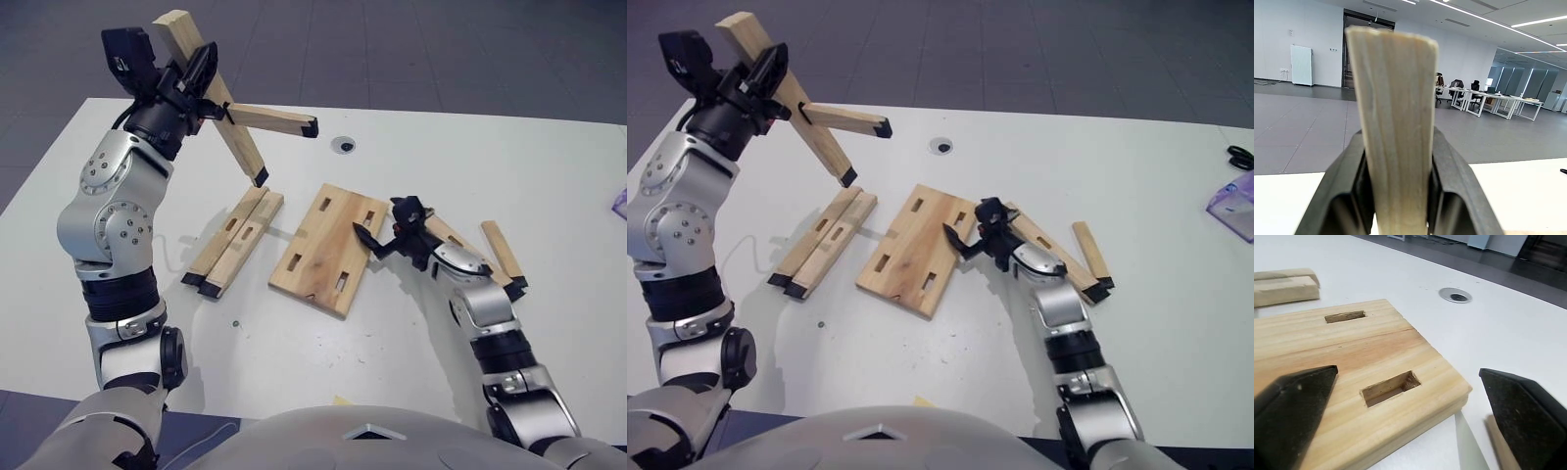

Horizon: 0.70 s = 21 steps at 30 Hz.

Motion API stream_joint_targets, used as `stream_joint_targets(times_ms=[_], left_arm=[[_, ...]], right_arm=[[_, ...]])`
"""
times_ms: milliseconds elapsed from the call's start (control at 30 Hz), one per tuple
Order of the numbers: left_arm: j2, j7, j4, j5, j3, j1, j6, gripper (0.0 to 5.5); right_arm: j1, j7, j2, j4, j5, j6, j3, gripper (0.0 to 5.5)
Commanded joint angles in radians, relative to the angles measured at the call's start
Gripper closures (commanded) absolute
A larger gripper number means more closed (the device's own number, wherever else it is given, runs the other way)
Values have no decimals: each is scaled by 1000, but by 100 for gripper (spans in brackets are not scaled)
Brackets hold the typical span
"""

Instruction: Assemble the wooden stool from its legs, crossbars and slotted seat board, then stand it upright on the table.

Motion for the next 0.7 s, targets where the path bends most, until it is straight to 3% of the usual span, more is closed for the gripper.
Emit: stream_joint_targets(times_ms=[33,167,400,700], left_arm=[[-7,24,-62,4,8,32,22,445],[-16,47,-97,-79,55,8,74,445],[-1,229,-211,-577,244,65,314,445],[-59,599,-356,-864,108,264,318,445]], right_arm=[[168,-110,-21,-18,-111,179,20,10],[137,-228,82,-64,-93,92,-34,10],[95,-353,149,-128,-60,-45,-239,10],[135,-348,192,-161,-79,-100,-251,10]])
